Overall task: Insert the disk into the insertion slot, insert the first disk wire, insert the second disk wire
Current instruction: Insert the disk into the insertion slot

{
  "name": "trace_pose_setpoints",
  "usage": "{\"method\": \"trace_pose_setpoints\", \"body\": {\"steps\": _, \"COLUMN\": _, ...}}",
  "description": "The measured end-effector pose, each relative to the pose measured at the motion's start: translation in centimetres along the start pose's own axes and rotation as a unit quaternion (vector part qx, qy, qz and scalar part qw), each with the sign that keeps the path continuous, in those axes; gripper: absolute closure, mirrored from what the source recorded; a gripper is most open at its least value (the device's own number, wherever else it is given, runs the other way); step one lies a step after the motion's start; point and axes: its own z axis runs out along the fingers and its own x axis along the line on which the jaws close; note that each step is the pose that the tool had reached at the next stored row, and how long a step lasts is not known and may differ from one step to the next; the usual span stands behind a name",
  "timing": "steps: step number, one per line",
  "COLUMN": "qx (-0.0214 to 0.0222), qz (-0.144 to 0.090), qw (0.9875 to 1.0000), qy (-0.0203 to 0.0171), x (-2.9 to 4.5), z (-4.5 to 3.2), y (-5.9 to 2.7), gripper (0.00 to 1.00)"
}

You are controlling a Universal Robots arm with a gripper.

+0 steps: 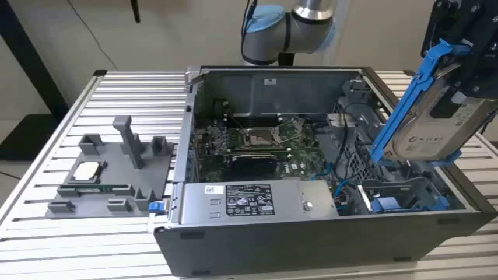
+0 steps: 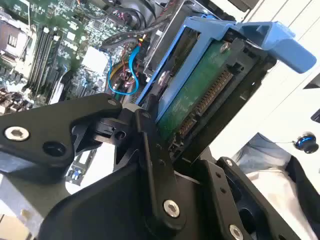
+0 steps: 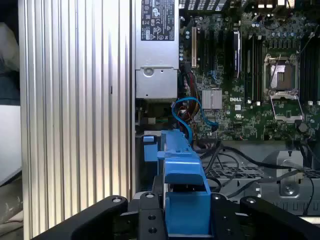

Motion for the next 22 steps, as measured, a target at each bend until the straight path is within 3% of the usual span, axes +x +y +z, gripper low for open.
{"method": "trace_pose_setpoints", "body": {"steps": 9, "qx": 0.0, "qz": 0.0, "qw": 1.0, "qy": -0.0001, "x": -0.02, "z": 0.1, "y": 0.0, "gripper": 0.68}}
{"method": "trace_pose_setpoints", "body": {"steps": 22, "qx": 0.0, "qz": 0.0, "qw": 1.0, "qy": 0.0, "x": -0.03, "z": 1.16, "y": -0.09, "gripper": 0.68}}
